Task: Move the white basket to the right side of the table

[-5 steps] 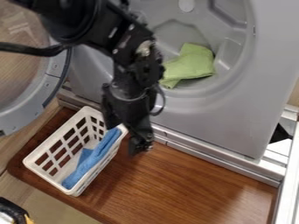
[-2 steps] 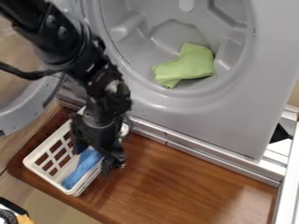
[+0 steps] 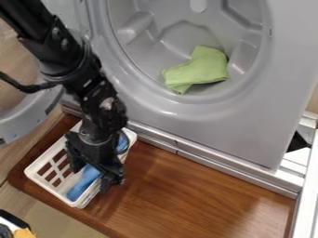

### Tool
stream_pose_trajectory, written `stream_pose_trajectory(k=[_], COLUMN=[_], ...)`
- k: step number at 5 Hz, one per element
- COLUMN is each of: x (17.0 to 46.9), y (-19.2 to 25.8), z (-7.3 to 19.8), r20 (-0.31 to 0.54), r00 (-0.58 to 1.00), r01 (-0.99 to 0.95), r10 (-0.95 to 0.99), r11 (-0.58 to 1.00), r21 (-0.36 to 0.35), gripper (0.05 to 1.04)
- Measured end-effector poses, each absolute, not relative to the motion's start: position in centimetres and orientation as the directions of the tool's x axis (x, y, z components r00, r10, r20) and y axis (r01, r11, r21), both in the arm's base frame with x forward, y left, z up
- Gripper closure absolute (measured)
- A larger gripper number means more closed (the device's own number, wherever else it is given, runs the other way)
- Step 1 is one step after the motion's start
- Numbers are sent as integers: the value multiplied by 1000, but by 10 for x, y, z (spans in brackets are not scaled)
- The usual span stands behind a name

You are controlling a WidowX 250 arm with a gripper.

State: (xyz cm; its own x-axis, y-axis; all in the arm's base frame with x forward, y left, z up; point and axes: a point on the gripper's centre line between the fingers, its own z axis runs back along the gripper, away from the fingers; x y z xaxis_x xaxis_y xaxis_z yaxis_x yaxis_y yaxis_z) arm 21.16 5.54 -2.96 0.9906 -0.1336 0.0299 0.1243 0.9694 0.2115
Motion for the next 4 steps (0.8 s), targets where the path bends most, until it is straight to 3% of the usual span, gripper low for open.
stream_pose_trajectory(k=[1,3,4], x=[213,213,214], y=[57,52,49], z=[-42,-50,-47], r20=[77,37,49], r00=[989,989,989], r01=[117,131,130], r10=[-130,-141,-143], r11=[981,972,970], r21=[156,195,204], gripper=[122,685,867])
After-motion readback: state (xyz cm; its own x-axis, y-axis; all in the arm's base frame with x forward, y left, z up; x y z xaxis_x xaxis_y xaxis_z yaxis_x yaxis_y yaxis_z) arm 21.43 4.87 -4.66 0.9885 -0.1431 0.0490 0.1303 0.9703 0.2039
